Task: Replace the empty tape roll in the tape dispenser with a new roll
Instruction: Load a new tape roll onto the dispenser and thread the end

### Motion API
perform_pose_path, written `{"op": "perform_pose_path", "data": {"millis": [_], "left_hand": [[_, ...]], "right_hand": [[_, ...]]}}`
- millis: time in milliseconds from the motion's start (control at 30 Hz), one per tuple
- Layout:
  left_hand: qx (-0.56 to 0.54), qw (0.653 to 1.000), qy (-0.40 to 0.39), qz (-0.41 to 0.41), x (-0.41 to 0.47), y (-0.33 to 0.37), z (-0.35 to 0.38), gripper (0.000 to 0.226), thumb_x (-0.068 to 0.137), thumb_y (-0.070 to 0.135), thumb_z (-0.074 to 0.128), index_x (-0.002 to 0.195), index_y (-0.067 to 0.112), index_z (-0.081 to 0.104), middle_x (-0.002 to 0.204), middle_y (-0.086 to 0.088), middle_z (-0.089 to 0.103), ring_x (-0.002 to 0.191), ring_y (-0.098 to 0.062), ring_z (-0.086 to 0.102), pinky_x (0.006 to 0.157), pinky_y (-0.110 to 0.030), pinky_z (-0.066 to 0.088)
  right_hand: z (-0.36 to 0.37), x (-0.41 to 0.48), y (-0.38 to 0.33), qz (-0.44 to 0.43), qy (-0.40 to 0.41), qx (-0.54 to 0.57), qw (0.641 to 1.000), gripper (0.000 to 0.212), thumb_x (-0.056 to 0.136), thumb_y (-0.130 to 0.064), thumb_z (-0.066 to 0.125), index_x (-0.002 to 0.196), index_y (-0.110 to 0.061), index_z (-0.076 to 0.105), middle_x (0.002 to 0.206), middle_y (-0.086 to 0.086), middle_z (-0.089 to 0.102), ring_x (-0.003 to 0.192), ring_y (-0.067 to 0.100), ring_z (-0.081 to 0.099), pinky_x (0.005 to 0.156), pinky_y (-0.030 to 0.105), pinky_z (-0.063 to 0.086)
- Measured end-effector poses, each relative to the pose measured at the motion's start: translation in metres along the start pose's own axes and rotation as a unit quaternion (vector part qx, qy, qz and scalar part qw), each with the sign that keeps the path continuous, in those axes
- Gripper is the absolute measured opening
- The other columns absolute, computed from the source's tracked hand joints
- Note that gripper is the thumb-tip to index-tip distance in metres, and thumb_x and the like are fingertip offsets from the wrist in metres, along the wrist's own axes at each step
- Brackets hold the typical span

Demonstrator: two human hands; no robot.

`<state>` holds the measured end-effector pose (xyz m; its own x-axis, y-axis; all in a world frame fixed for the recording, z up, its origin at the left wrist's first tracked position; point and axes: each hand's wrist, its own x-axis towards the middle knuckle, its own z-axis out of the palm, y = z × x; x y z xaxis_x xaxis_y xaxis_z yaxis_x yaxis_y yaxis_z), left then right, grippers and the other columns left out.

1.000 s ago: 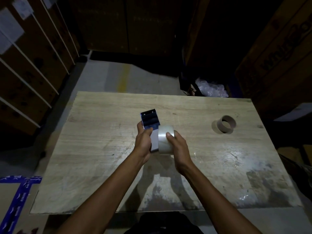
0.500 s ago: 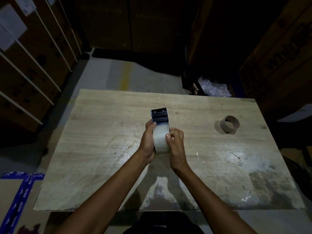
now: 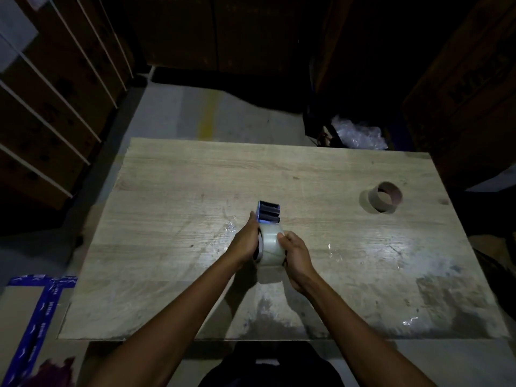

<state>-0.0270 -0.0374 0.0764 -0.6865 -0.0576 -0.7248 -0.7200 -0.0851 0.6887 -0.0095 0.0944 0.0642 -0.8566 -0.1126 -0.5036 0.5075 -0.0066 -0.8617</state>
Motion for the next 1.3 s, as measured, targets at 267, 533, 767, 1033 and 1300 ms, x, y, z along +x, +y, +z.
{"op": "perform_pose_path", "data": {"millis": [267, 533, 767, 1033, 1300], "left_hand": [[0.289, 0.943, 0.092, 0.140, 0.007, -0.037, -0.005, 0.033, 0.102, 0.025, 0.040, 0.122, 0.011, 0.063, 0.116, -0.009, 0.066, 0.095, -0.023, 0.060, 0.072, -0.028, 0.041], [0.136, 0.967, 0.115, 0.182, 0.006, -0.042, -0.007, 0.021, 0.096, 0.032, 0.061, 0.096, 0.012, 0.068, 0.094, -0.006, 0.068, 0.082, -0.024, 0.069, 0.063, -0.047, 0.062], [-0.031, 0.995, 0.083, 0.052, 0.015, -0.034, -0.007, 0.026, 0.092, 0.024, 0.066, 0.079, 0.002, 0.073, 0.079, -0.016, 0.071, 0.073, -0.033, 0.068, 0.068, -0.043, 0.057], [-0.091, 0.995, -0.020, 0.032, 0.014, -0.037, -0.015, 0.019, 0.089, 0.018, 0.071, 0.076, 0.005, 0.073, 0.079, -0.016, 0.069, 0.076, -0.030, 0.065, 0.070, -0.037, 0.054], [-0.133, 0.988, -0.073, 0.042, 0.010, -0.046, -0.020, 0.015, 0.086, -0.004, 0.067, 0.097, 0.003, 0.074, 0.092, -0.019, 0.074, 0.082, -0.031, 0.071, 0.076, -0.037, 0.059]], "right_hand": [[-0.001, 0.015, 0.013, 0.044, 0.051, -0.032, 0.997, 0.015, 0.093, -0.018, 0.054, 0.096, -0.011, 0.066, 0.108, 0.022, 0.065, 0.103, 0.043, 0.062, 0.079, 0.059, 0.057], [-0.010, 0.017, 0.011, 0.008, 0.012, -0.079, 0.997, 0.015, 0.093, -0.011, 0.061, 0.104, -0.003, 0.069, 0.108, 0.016, 0.068, 0.099, 0.032, 0.067, 0.081, 0.043, 0.058], [-0.011, 0.017, 0.008, 0.004, -0.039, -0.142, 0.989, 0.029, 0.079, -0.001, 0.074, 0.107, -0.003, 0.066, 0.107, 0.013, 0.068, 0.096, 0.028, 0.069, 0.075, 0.033, 0.060], [-0.018, 0.011, 0.002, 0.006, -0.049, -0.109, 0.993, 0.017, 0.087, -0.006, 0.070, 0.101, 0.003, 0.068, 0.103, 0.015, 0.067, 0.086, 0.021, 0.066, 0.056, 0.016, 0.053], [-0.018, 0.008, 0.008, 0.004, -0.046, -0.088, 0.995, 0.017, 0.086, -0.001, 0.067, 0.103, 0.003, 0.070, 0.098, 0.015, 0.070, 0.081, 0.017, 0.069, 0.063, 0.022, 0.057]]}}
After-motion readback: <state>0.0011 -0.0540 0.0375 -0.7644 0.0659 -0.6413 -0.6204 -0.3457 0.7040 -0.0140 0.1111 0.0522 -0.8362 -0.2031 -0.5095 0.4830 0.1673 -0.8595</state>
